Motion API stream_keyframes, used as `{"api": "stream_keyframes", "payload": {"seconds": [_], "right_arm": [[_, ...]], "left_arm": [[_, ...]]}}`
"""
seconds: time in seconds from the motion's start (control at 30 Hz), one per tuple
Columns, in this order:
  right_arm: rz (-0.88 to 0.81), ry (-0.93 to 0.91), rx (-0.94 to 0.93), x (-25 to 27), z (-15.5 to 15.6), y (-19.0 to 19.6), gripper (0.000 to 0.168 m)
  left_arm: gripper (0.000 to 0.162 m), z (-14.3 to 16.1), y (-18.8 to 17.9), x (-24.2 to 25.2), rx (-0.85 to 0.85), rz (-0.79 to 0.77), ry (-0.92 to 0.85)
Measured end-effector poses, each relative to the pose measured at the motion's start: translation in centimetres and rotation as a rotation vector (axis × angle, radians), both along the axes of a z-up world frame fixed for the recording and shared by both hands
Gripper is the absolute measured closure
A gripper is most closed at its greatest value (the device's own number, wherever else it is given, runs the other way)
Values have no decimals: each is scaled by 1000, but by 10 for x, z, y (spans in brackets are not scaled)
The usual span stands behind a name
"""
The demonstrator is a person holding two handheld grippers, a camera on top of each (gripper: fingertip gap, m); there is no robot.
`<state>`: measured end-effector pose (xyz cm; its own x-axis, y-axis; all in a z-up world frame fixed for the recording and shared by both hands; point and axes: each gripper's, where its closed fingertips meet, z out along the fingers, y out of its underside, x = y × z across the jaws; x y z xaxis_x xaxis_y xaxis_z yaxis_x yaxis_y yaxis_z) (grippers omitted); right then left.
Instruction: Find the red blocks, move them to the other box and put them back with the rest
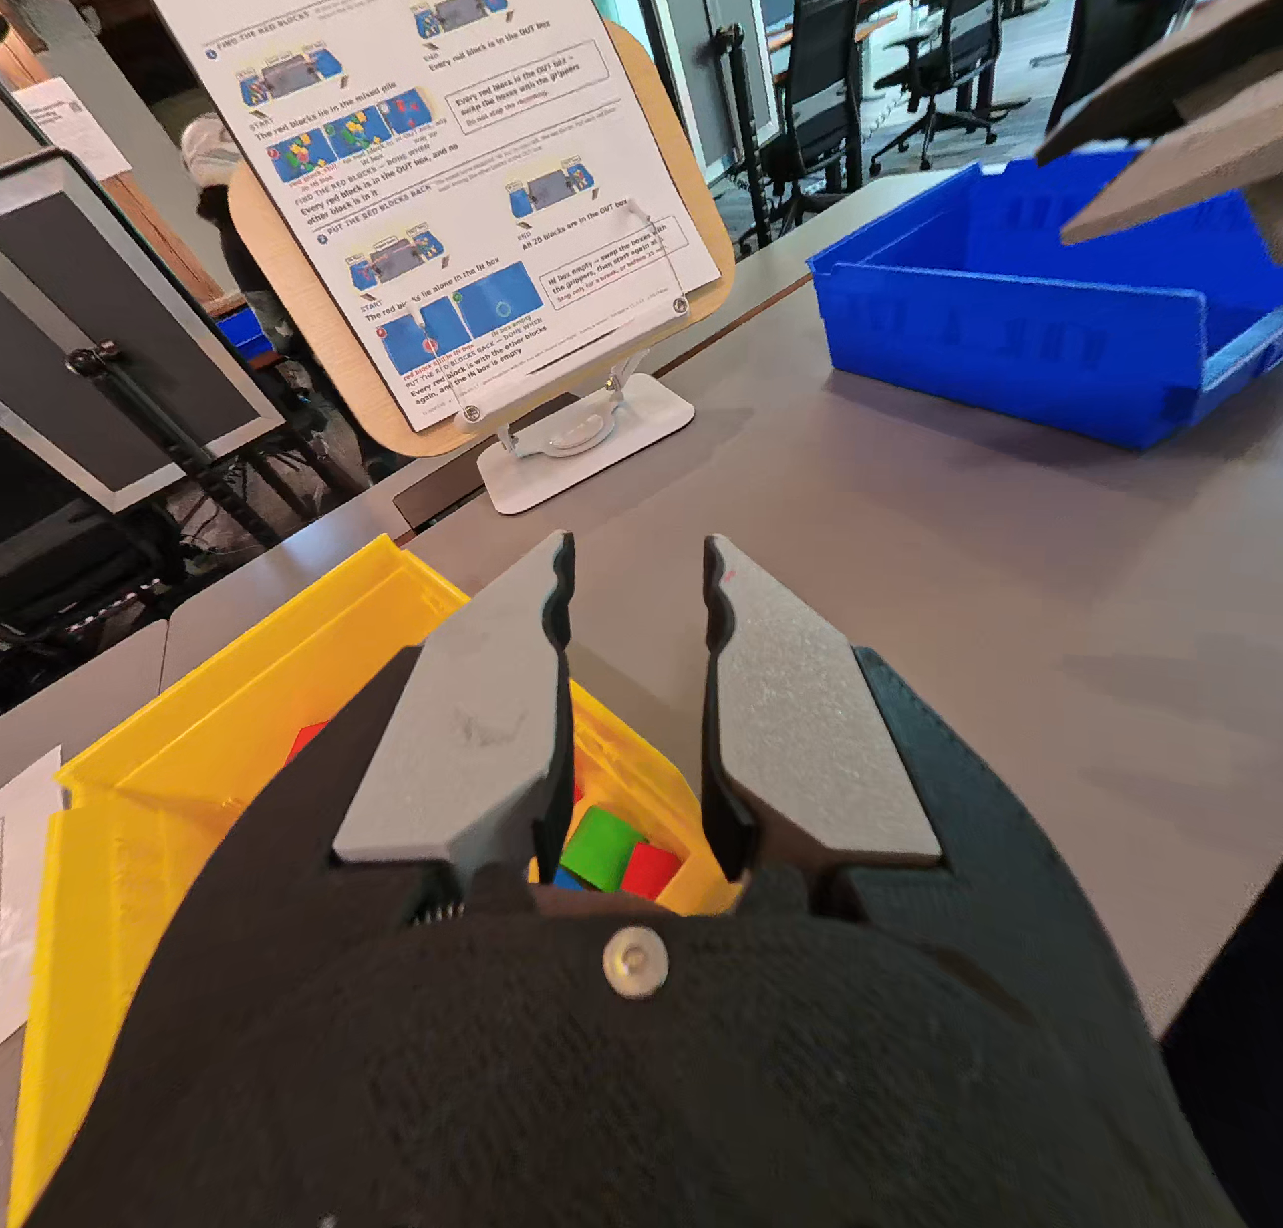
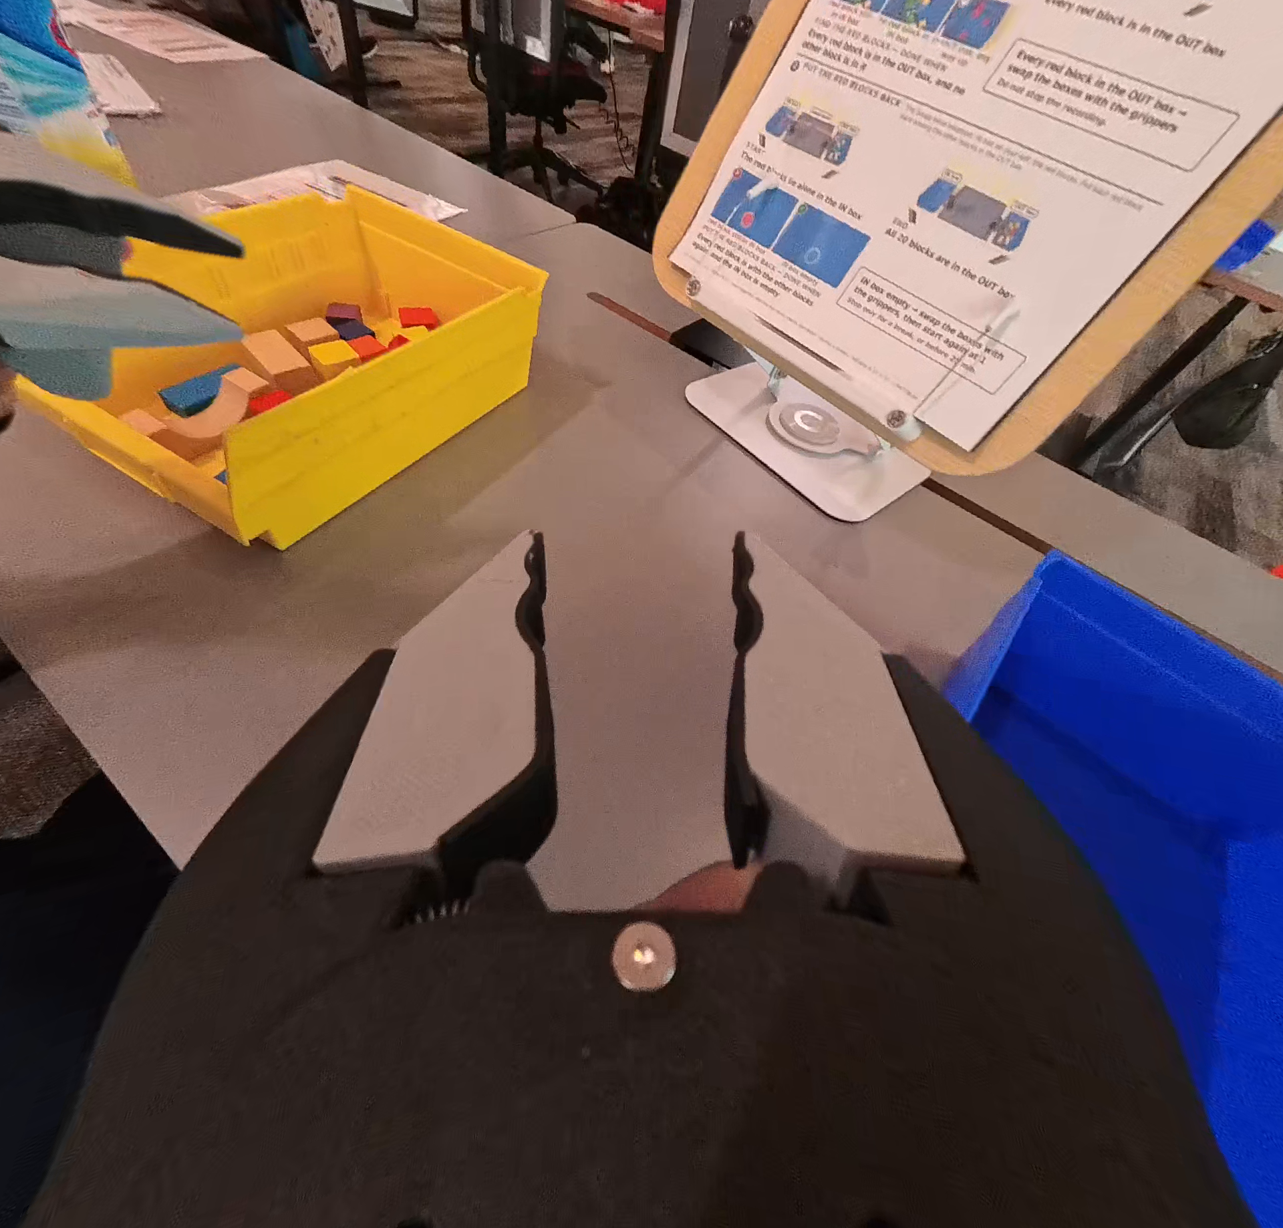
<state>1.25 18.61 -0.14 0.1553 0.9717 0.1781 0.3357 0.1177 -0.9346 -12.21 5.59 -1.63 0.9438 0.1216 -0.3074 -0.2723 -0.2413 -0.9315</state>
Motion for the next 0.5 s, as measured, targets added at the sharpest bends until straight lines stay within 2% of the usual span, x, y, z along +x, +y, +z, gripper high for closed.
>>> {"api": "stream_keyframes", "payload": {"seconds": [0.13, 0.27, 0.5], "right_arm": [[13, -24, 59, -12, 1, -5, 114], [58, -7, 38, -19, -1, -7, 115], [69, -95, 90, -30, -29, 12, 114]], "left_arm": [[128, -9, 0, -2, -21, 24, 8], [127, -19, -9, -2, -55, 64, 25], [128, -33, -34, -7, -114, 163, 35]]}}
